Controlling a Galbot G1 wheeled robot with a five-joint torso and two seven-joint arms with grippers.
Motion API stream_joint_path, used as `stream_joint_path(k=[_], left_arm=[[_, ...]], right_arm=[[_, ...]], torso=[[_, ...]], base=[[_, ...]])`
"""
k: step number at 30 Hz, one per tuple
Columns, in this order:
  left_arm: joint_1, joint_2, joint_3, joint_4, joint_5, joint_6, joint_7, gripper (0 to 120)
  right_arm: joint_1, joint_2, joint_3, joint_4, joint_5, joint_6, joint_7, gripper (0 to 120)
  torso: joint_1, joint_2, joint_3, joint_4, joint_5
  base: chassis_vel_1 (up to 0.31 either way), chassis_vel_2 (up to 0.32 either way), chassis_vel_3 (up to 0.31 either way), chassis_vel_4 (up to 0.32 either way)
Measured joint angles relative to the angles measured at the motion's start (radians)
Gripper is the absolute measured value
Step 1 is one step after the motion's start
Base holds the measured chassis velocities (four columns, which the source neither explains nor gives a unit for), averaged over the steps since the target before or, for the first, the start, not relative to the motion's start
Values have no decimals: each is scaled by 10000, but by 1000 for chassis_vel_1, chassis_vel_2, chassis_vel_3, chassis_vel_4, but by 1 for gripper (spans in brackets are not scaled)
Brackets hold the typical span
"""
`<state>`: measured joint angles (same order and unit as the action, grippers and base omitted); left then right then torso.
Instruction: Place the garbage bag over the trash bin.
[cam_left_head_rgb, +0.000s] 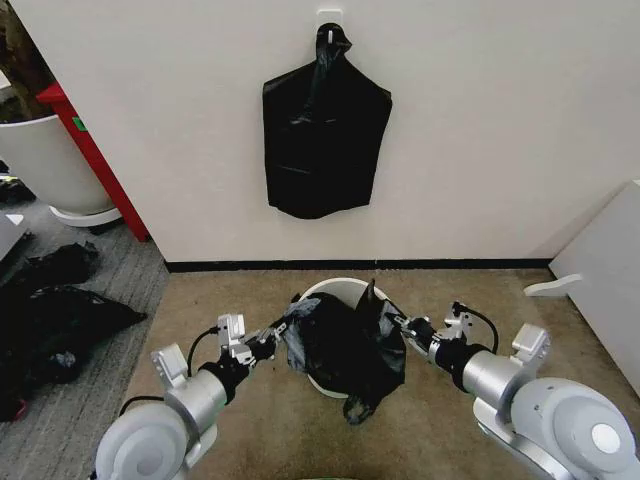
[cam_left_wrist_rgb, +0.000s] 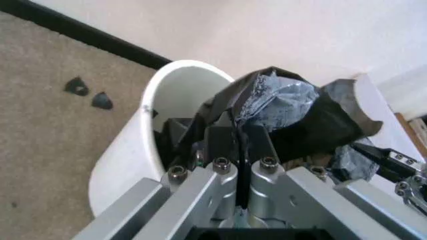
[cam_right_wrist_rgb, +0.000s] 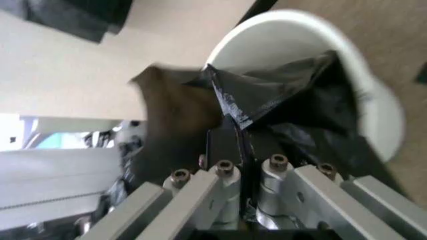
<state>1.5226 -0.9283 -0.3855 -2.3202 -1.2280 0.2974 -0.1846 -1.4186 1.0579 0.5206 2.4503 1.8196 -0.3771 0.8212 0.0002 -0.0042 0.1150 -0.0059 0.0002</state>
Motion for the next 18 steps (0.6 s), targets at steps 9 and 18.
stream_joint_path(k=[9,18], left_arm=[[551,-432,-157,365,616,-235,266,0],[1705,-1189,-952,-71,964,-406,498,0]], right_arm=[[-428,-90,185,-373,-1070,-277,-497,0],[-918,-141,345,50,-1342,-322,-20,0]], torso=[[0,0,0,-1,-1],[0,-1,0,-1,0]], base=[[0,0,0,0],[0,0,0,0]])
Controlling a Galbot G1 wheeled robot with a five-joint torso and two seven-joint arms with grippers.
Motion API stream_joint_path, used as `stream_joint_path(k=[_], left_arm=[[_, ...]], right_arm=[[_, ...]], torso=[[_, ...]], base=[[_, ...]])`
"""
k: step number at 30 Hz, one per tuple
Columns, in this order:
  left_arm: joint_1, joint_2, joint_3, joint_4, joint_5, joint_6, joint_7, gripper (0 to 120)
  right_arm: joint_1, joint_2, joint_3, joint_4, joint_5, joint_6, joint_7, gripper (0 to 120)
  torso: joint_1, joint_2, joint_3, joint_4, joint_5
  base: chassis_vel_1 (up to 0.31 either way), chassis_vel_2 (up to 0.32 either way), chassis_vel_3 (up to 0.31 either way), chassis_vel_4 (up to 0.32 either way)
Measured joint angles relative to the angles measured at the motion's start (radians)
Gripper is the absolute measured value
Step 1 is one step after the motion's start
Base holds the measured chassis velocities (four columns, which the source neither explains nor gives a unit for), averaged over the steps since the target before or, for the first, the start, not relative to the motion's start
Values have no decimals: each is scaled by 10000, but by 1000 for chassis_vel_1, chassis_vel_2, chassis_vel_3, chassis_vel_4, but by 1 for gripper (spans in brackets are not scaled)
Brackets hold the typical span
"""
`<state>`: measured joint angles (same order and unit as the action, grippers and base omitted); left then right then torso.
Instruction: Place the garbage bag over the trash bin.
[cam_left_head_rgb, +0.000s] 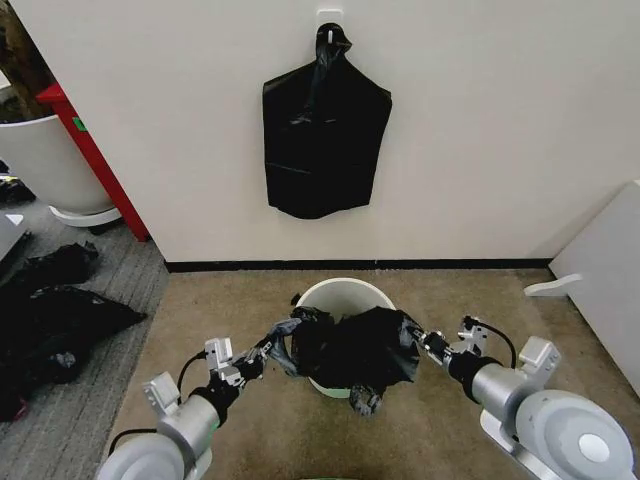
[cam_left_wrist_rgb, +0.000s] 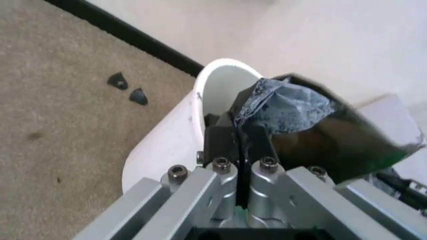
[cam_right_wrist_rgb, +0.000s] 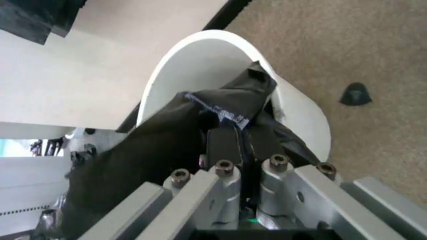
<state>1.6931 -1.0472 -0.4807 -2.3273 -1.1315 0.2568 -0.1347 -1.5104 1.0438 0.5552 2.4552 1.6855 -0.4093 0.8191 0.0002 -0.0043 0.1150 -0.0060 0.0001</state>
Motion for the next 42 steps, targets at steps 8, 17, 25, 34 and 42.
stream_joint_path(k=[8,17,25,34,42], left_arm=[[673,-109,-546,-913,-183,96,-16,0],[841,25,-673,-1539,-643,535,-1116,0],[969,-308,-315,-1073,-514,878,-1609,0],[610,-430,646,347,596,880,-1408,0],[531,-546,722,1108,1161,696,-1061,0]], right_arm=[[352,-55,161,442,970,120,828,0],[652,-175,166,468,1509,292,2206,0],[606,130,25,437,1339,315,3146,0],[458,558,-333,-295,724,292,3191,0],[189,636,-351,-742,187,237,3021,0]], torso=[[0,0,0,1,0],[0,0,0,0,1],[0,0,0,0,0],[0,0,0,0,0],[0,0,1,0,-1]], base=[[0,0,0,0],[0,0,0,0],[0,0,0,0],[0,0,0,0],[0,0,0,0]])
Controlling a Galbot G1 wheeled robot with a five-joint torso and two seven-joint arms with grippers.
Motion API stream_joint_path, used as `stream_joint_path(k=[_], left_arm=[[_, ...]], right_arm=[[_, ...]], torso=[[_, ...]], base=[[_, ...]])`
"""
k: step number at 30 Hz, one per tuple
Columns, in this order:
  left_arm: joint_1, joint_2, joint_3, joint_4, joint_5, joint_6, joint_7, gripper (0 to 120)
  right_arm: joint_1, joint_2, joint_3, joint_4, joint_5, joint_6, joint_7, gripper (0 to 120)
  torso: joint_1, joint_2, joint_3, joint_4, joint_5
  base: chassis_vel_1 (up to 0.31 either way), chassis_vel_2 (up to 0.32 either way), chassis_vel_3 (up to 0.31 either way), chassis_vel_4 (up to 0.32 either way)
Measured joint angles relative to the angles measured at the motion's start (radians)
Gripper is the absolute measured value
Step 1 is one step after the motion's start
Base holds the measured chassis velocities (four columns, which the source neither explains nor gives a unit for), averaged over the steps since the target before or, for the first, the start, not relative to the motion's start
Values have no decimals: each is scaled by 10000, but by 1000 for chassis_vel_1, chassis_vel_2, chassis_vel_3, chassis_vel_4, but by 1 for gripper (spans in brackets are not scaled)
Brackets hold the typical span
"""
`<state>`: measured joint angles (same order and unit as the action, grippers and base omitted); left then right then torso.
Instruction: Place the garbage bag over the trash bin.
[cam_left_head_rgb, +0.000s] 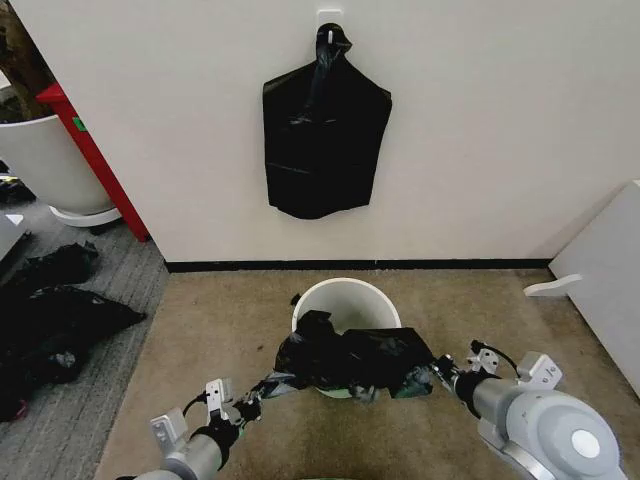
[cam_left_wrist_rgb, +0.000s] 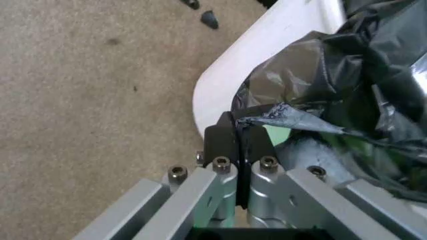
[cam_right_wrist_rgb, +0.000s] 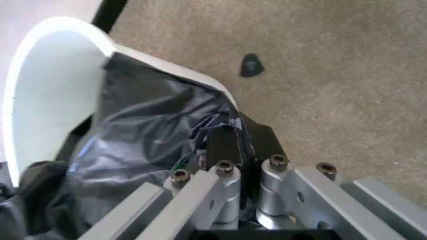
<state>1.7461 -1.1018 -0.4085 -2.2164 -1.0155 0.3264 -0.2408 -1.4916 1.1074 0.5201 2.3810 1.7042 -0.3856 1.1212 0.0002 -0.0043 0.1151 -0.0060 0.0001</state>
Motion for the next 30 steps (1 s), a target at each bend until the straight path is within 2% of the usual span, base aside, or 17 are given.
stream_joint_path(k=[6,12,17,22,26,30], left_arm=[[267,-32,-91,39,409,-220,283,0],[920,-85,-405,-961,539,-387,274,0],[838,-1,-515,-1518,420,-418,195,0],[653,207,-532,-2302,-68,-41,-570,0],[635,178,-452,-2187,-5,43,-681,0],[439,196,-248,-1142,348,78,-527,0]], right_arm=[[-313,63,-11,88,-172,-57,41,0],[-517,29,15,983,-13,181,944,0],[-311,-46,207,1184,202,266,1125,0],[-164,-125,251,1187,551,349,1426,0],[-154,32,122,1188,366,295,1264,0],[-126,234,11,732,-217,108,669,0]], torso=[[0,0,0,0,0],[0,0,0,1,0],[0,0,-1,1,0],[0,0,0,0,1],[0,0,-1,0,1],[0,0,0,1,0]], base=[[0,0,0,0],[0,0,0,0],[0,0,0,0],[0,0,0,0],[0,0,0,0],[0,0,0,0]])
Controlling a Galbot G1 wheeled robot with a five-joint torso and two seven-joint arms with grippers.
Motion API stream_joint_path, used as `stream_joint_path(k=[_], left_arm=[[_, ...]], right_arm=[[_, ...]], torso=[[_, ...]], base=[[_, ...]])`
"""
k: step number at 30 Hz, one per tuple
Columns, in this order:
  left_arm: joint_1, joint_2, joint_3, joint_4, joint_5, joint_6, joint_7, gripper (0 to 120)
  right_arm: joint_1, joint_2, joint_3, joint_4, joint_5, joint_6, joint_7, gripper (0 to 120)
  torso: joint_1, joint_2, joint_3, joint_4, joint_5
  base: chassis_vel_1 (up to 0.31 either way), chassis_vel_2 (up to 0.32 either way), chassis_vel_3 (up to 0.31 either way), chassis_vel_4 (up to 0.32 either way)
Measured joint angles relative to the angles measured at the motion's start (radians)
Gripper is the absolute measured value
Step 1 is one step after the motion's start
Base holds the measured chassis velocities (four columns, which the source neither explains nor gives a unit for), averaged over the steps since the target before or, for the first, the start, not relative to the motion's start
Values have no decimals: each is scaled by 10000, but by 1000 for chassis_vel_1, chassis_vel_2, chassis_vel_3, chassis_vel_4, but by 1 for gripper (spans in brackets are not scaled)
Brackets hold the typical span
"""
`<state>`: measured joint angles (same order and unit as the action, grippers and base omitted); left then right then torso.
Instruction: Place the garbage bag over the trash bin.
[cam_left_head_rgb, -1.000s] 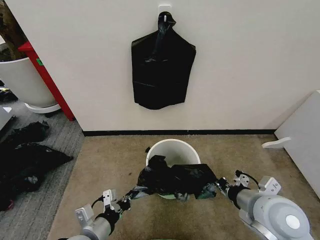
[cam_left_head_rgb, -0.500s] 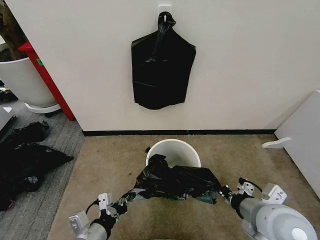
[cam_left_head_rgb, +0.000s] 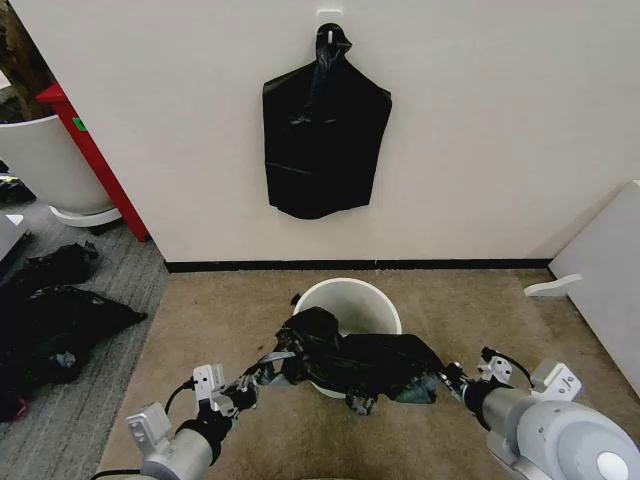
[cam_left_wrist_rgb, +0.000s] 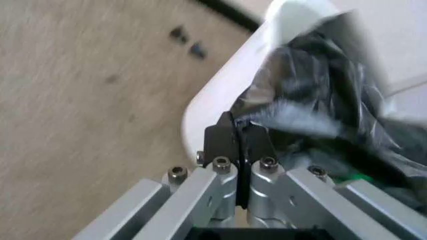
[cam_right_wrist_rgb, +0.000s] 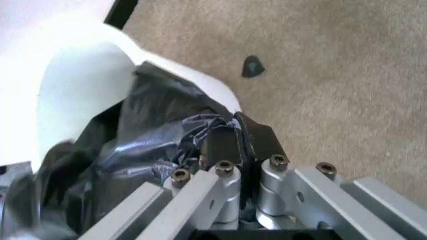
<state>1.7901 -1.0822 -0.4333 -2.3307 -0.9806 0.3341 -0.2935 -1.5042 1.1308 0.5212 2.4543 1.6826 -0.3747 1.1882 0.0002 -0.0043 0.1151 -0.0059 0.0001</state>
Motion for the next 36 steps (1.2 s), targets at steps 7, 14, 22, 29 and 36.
stream_joint_path(k=[7,14,22,29,36], left_arm=[[-553,60,232,1388,536,-220,463,0],[-1430,13,363,2018,1002,-793,495,0],[-1581,42,367,1794,1404,-1278,627,0],[-1107,64,187,1176,1516,-1280,699,0],[-727,227,65,586,1567,-1310,824,0]], right_arm=[[16,71,-36,-720,-466,-130,-631,0],[143,142,-81,-1221,-1143,-111,-1702,0],[126,251,-147,-1363,-1780,7,-2632,0],[-81,182,-45,-833,-1759,-261,-2424,1],[-223,91,151,190,-1570,-504,-1998,25]], torso=[[0,0,0,0,-3],[0,0,0,0,-1],[0,0,1,0,-1],[0,0,0,0,0],[0,0,0,0,-1]], base=[[0,0,0,0],[0,0,0,0],[0,0,0,0],[0,0,0,0],[0,0,0,0]])
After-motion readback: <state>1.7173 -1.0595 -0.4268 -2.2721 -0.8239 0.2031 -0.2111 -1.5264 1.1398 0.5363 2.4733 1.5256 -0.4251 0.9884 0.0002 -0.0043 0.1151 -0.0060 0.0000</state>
